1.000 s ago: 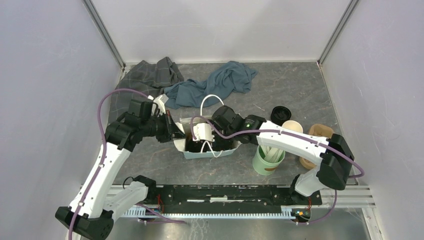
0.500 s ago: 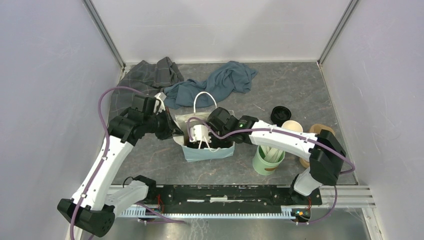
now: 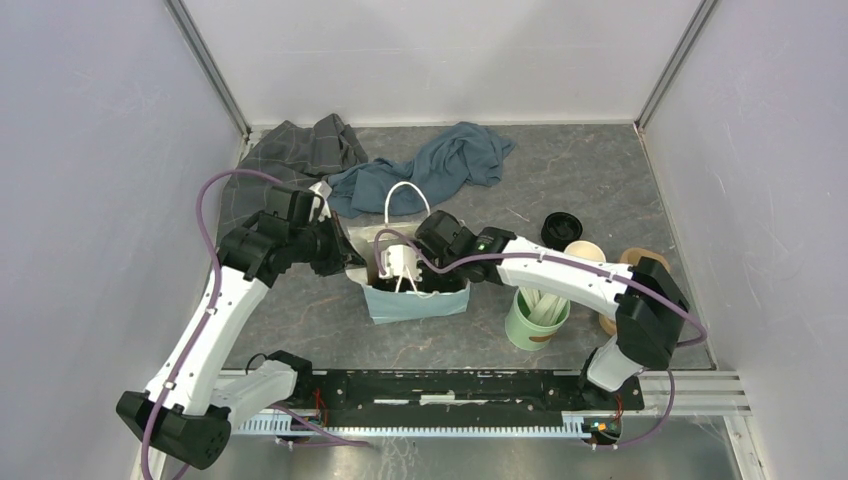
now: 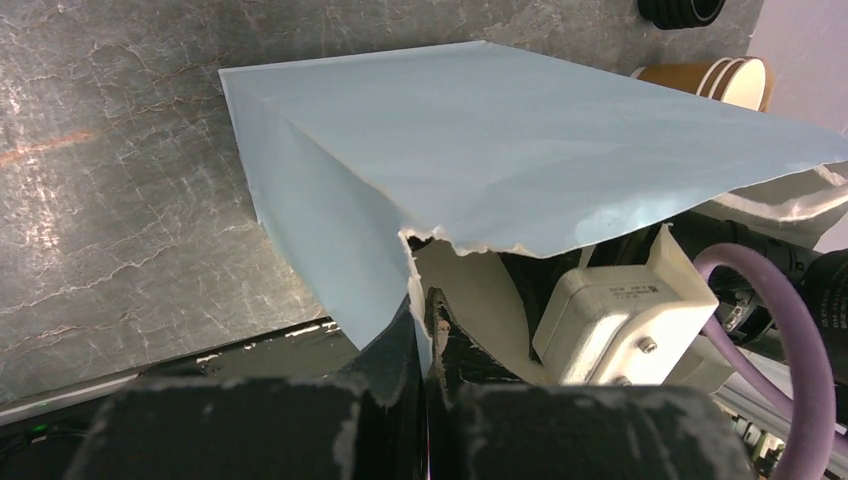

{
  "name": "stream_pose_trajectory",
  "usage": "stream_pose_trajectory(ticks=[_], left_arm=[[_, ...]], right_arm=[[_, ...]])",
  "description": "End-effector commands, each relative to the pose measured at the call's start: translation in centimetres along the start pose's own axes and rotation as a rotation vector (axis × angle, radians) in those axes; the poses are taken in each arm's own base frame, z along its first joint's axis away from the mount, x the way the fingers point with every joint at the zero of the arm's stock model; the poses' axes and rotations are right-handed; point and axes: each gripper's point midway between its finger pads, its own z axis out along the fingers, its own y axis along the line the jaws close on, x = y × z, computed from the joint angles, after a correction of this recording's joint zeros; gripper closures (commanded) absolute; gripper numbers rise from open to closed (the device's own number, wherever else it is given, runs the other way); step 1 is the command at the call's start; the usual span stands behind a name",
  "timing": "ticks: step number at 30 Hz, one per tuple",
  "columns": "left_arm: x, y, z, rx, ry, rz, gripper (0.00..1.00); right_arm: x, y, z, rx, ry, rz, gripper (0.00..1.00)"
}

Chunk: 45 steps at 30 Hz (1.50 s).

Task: Pack the takeout coffee

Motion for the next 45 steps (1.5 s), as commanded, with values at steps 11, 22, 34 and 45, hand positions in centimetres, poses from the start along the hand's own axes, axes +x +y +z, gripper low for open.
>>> stream_pose_trajectory(ticks=[11, 22, 34, 45], left_arm=[[-1.3, -2.4, -0.5, 0.108, -0.043, 0.059, 0.92], [-1.0, -2.6, -0.7, 0.122, -0.030, 0.083, 0.90], [-1.0, -2.4, -0.9, 0.110, -0.025, 0.098, 0.89], [-1.4, -2.5, -0.9, 0.101, -0.025, 0.108, 0.87]], right_arm=[[-2.1, 0.4, -2.6, -0.033, 0.000, 0.188, 0.19], [-4.0, -1.9, -4.9, 0.068, -0.020, 0.240, 0.02], [-7.7, -5.9, -11.4, 0.246, -0.060, 0.347, 0.02], [-9.8, -8.9, -21.0, 0.498, -0.218, 0.547, 0.02]])
